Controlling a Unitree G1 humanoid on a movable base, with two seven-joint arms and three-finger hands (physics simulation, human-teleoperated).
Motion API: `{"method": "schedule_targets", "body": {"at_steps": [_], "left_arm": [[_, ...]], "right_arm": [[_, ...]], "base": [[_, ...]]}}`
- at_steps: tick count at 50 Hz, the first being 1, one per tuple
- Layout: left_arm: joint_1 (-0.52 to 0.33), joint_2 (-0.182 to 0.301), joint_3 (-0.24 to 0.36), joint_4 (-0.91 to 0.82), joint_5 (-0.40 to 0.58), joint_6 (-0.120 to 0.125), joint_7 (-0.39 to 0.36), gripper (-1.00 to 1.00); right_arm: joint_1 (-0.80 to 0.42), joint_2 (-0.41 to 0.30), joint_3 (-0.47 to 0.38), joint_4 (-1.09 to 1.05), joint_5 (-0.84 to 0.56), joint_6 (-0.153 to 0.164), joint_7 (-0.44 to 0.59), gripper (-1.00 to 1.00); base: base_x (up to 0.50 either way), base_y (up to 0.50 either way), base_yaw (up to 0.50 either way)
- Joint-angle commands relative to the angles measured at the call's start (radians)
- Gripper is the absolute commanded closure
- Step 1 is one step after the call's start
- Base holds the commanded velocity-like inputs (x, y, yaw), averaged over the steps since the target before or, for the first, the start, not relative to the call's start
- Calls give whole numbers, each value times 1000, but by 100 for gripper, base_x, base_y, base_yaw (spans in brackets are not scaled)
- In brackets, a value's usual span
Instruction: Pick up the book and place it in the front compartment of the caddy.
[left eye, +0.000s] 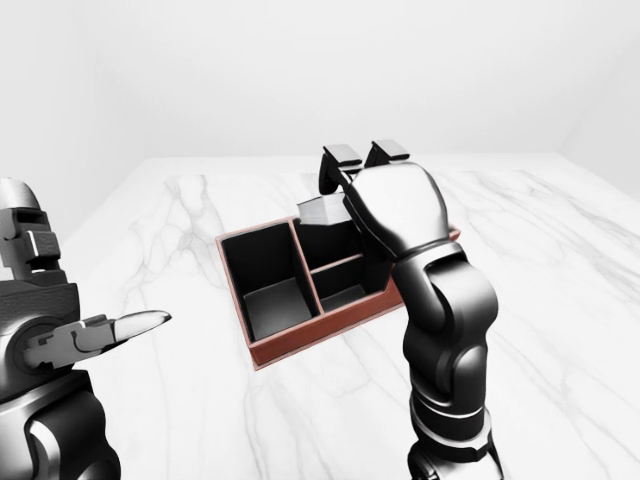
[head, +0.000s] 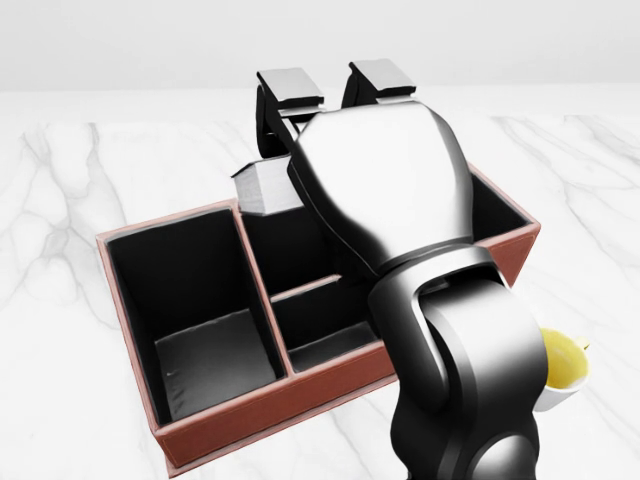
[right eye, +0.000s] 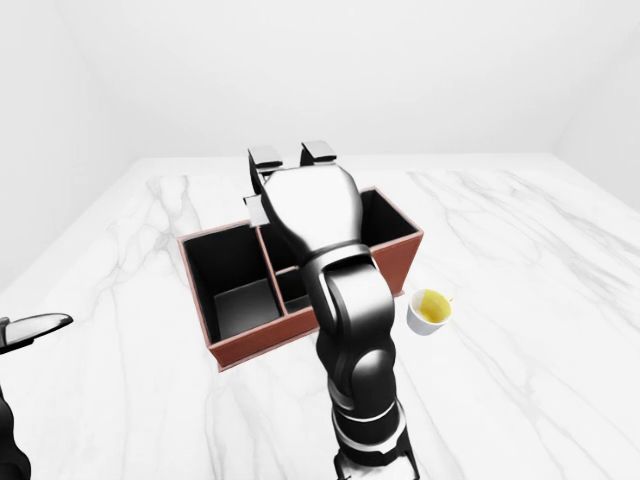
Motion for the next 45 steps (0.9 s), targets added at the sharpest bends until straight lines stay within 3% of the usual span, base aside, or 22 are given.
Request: {"method": "schedule_targets", "body": {"at_steps": [1,45], "left_arm": [[2,-2,-3,-3,3,0,0,-100],[17,-16,-12,24,21,0,-22,-100]], "right_arm": [[20,-20,-7,16,17,0,0,100],[77,-29,7,92,23,0,0,100]], "base": [[0,0,0],[0,0,0]]}}
